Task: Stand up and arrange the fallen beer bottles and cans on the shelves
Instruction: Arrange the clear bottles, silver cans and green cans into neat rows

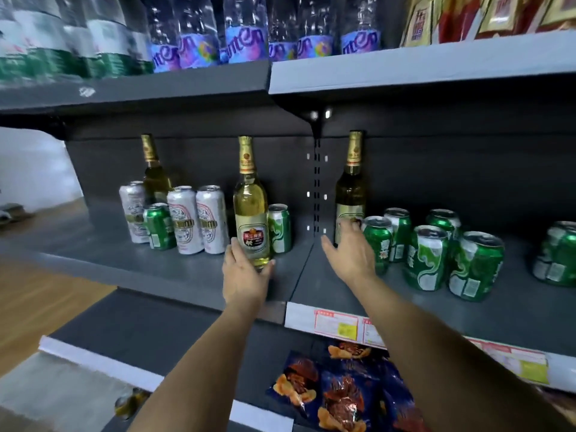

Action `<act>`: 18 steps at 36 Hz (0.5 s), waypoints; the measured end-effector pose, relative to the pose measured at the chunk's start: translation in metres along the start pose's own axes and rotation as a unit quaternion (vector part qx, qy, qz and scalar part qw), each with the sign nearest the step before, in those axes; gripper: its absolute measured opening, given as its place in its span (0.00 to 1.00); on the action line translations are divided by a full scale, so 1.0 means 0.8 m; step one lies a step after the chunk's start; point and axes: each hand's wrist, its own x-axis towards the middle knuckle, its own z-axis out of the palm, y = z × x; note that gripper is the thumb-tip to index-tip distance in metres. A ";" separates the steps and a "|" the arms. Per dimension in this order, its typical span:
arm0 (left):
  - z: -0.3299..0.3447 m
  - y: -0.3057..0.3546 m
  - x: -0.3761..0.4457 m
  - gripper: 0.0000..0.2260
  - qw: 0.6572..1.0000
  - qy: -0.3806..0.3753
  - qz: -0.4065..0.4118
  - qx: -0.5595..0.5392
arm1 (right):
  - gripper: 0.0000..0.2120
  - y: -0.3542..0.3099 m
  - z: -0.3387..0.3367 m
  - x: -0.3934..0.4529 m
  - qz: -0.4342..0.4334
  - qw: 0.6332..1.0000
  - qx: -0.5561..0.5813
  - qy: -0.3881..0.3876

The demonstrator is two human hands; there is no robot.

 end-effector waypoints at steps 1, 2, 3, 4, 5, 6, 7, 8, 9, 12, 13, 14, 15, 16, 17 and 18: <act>0.003 -0.002 0.015 0.44 1.000 0.000 0.004 -0.013 | 0.26 -0.004 0.009 0.005 0.019 1.000 0.002 -0.006; 0.006 -0.005 0.029 0.46 1.000 -0.001 0.008 -0.027 | 0.28 -0.007 0.018 0.009 0.040 0.999 0.000 -0.013; 0.009 -0.006 0.043 0.47 0.999 -0.002 0.013 -0.040 | 0.29 -0.010 0.025 0.013 0.062 0.998 -0.005 -0.019; 0.012 -0.008 0.056 0.48 0.999 -0.004 0.018 -0.050 | 0.30 -0.011 0.031 0.017 0.085 0.996 -0.009 -0.019; 0.015 -0.010 0.066 0.49 0.998 -0.004 0.023 -0.058 | 0.30 -0.011 0.035 0.021 0.107 0.994 -0.009 -0.014; 0.018 -0.010 0.075 0.49 0.997 -0.004 0.025 -0.067 | 0.29 -0.011 0.039 0.025 0.129 0.992 -0.002 -0.007; 0.021 -0.011 0.083 0.49 0.997 -0.002 0.022 -0.078 | 0.28 -0.010 0.042 0.029 0.151 0.989 0.007 0.000; 0.024 -0.011 0.089 0.49 0.996 0.003 0.017 -0.091 | 0.27 -0.008 0.045 0.033 0.169 0.985 0.015 0.005; 0.027 -0.010 0.093 0.48 0.995 0.011 0.012 -0.103 | 0.26 -0.008 0.048 0.036 0.182 0.983 0.018 0.010; 0.037 -0.013 0.102 0.44 0.990 0.040 0.000 -0.133 | 0.28 -0.009 0.058 0.046 0.202 0.979 0.016 0.026; 0.040 -0.015 0.104 0.43 0.989 0.046 -0.004 -0.140 | 0.30 -0.011 0.062 0.048 0.206 0.978 0.020 0.035; 0.041 -0.016 0.106 0.41 0.988 0.051 -0.008 -0.145 | 0.32 -0.013 0.066 0.051 0.211 0.976 0.026 0.044; 0.043 -0.018 0.108 0.40 0.988 0.053 -0.012 -0.147 | 0.35 -0.016 0.070 0.054 0.215 0.975 0.030 0.052; 0.043 -0.020 0.110 0.39 0.988 0.055 -0.014 -0.147 | 0.38 -0.018 0.074 0.056 0.219 0.973 0.033 0.058; 0.044 -0.021 0.111 0.39 0.988 0.057 -0.014 -0.146 | 0.39 -0.020 0.076 0.059 0.221 0.972 0.037 0.063; 0.044 -0.022 0.112 0.39 0.988 0.058 -0.013 -0.144 | 0.41 -0.021 0.078 0.062 0.224 0.971 0.044 0.069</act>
